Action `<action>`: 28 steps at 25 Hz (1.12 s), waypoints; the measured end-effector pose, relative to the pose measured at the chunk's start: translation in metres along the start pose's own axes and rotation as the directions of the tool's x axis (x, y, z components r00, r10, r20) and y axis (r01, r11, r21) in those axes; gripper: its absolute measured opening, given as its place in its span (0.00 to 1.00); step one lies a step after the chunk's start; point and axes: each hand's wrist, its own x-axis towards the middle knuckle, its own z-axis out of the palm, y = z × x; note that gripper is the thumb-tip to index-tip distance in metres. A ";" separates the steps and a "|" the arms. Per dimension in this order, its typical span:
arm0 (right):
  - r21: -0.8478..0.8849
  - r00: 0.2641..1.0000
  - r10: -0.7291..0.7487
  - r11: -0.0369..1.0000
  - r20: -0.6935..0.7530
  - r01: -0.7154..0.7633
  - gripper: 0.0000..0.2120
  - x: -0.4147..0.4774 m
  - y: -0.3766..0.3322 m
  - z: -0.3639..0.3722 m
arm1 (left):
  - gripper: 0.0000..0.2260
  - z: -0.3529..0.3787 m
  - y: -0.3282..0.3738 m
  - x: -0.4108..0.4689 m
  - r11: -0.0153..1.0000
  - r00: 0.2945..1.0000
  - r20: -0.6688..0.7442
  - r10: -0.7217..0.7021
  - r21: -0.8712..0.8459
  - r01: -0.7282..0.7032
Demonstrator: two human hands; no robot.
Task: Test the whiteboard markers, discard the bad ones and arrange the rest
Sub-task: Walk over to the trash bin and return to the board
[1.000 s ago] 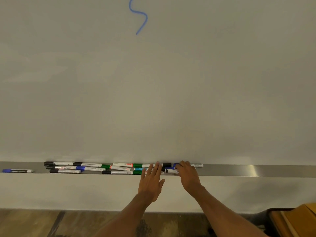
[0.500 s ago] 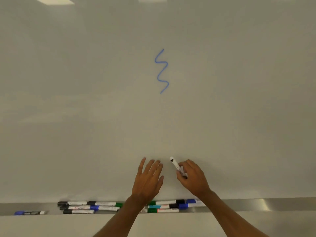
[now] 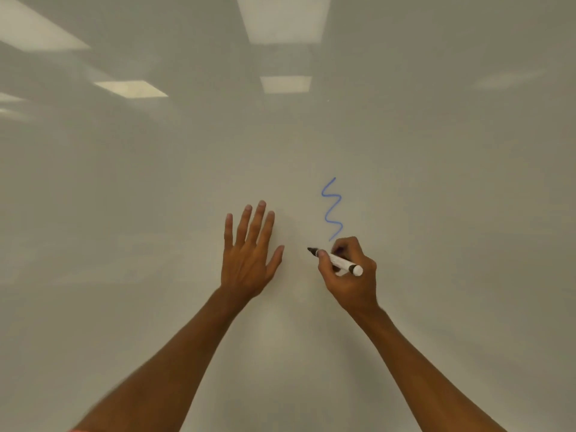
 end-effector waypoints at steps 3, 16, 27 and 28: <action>-0.010 0.983 -0.176 0.984 -0.052 0.175 0.11 0.025 -0.013 0.024 | 0.32 -0.008 -0.022 0.030 0.998 0.998 0.045 -0.041 0.039 0.039; -0.321 0.937 -0.311 0.914 -0.162 0.248 0.08 0.064 0.019 0.057 | 0.34 0.033 -0.034 0.037 0.992 0.992 0.014 -0.125 -0.006 0.125; -0.384 0.922 -0.386 0.858 -0.046 0.340 0.08 0.008 0.048 0.052 | 0.34 0.043 -0.036 0.036 0.996 0.995 -0.045 -0.093 0.011 0.094; -0.391 0.927 -0.373 0.858 -0.031 0.332 0.08 0.002 0.052 0.047 | 0.34 0.043 -0.036 0.036 0.995 0.994 -0.045 -0.095 0.016 0.096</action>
